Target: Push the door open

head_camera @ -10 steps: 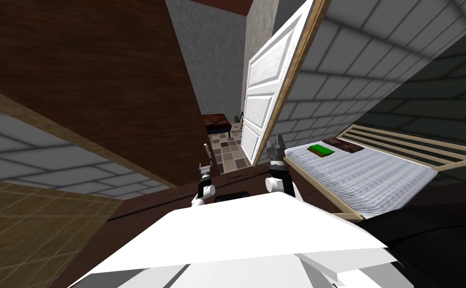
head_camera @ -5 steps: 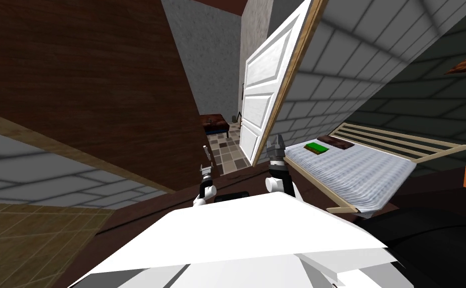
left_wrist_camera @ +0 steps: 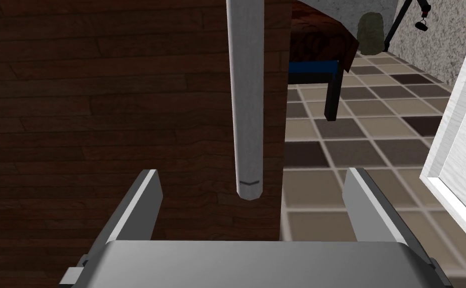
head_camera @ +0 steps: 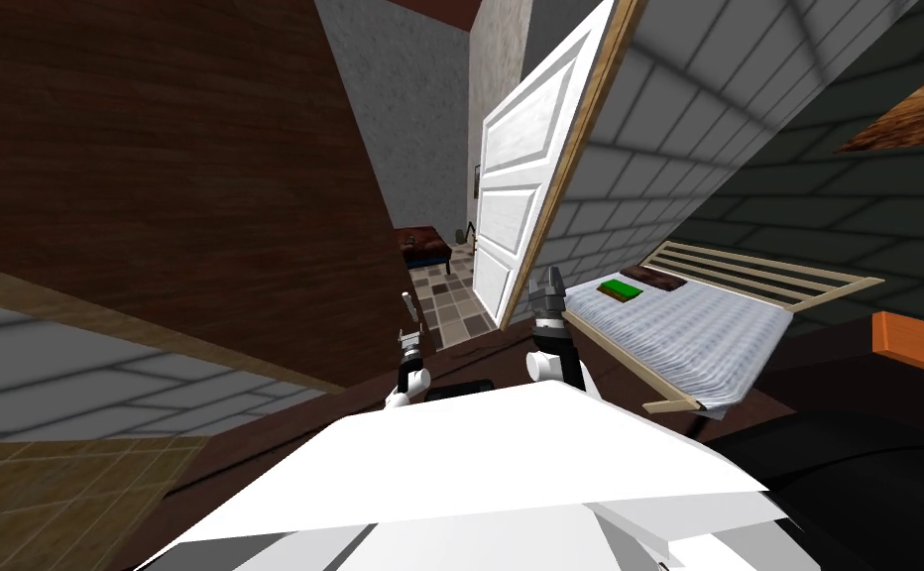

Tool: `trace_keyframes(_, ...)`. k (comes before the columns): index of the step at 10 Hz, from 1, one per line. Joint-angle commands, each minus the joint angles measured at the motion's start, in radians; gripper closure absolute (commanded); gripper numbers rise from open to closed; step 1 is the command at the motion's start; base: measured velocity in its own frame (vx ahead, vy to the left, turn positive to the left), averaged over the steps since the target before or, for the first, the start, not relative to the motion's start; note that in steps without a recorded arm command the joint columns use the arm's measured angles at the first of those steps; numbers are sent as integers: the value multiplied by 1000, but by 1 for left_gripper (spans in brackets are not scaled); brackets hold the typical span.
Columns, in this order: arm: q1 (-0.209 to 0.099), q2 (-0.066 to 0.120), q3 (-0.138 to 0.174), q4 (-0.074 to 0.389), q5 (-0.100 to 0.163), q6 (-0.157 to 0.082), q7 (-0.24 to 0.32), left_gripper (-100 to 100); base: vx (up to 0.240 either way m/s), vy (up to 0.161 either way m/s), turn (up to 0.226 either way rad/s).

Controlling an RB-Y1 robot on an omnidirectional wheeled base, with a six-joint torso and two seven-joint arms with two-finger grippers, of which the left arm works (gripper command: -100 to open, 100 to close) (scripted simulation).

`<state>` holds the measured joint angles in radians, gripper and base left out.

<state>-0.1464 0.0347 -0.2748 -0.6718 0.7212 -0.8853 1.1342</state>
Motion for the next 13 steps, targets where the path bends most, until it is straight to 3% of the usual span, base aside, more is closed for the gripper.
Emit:
trace_keyframes(1,0,13,1,3,2,-2,4,-100,91,23,-30)
trace_keyframes(5,1,26,4,8,6,-7,11,-100,176,49,-26)
trace_keyframes(10,3,22,6,13,9,-12,19,-100,182,35,-22)
trace_keyframes(11,3,22,6,13,9,-12,19,100,-12,0,23)
trace_keyframes(13,3,22,6,13,9,-12,19,100,-25,-10,-20)
